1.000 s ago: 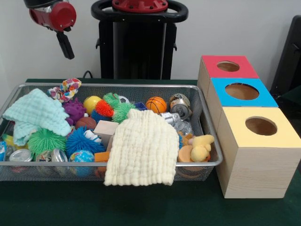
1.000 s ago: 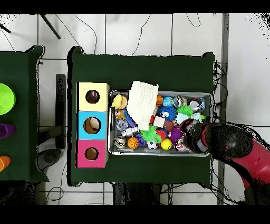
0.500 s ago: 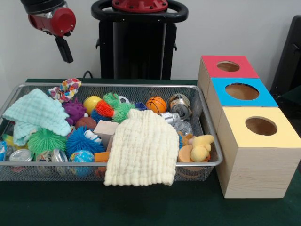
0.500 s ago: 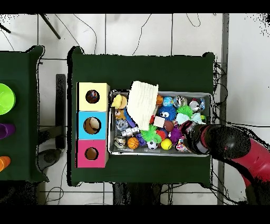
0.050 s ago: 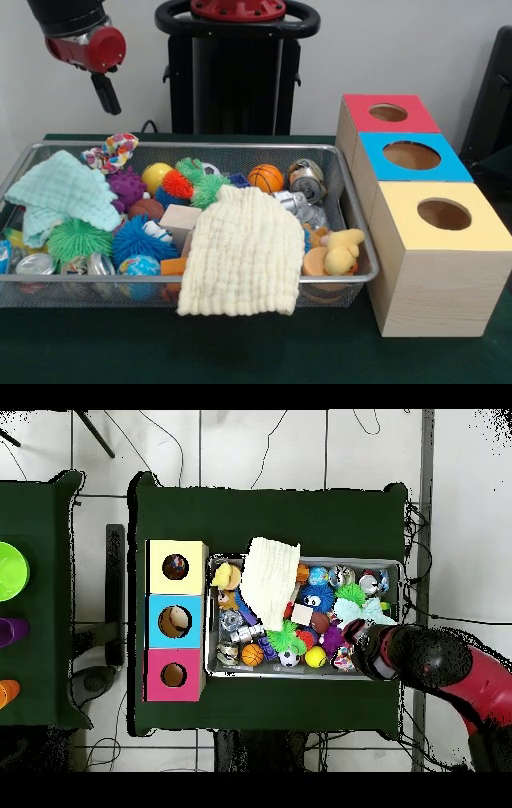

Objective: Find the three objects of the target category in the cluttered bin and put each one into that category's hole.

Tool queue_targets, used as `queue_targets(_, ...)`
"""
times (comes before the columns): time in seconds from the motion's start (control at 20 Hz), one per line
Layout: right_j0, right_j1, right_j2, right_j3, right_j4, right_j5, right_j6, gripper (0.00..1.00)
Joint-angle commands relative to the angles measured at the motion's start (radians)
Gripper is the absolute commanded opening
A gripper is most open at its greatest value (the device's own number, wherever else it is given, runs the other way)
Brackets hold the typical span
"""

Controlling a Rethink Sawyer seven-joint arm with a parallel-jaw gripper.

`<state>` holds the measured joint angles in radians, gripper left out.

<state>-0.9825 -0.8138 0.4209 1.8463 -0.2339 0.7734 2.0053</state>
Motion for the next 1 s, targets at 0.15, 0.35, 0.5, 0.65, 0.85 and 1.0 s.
queue_targets(0.15,-0.047,0.043,0.119,0.055,-0.148,-0.088,-0.268,0.0)
queue_targets(0.35,-0.065,0.06,0.138,0.049,-0.185,-0.086,-0.271,0.0)
queue_targets(0.5,-0.072,0.076,0.148,0.044,-0.212,-0.092,-0.26,0.0)
queue_targets(0.65,-0.074,0.075,0.16,0.045,-0.229,-0.094,-0.246,0.0)
queue_targets(0.85,-0.08,0.077,0.171,0.05,-0.249,-0.098,-0.235,0.0)
queue_targets(1.0,-0.084,0.078,0.179,0.049,-0.258,-0.095,-0.227,0.0)
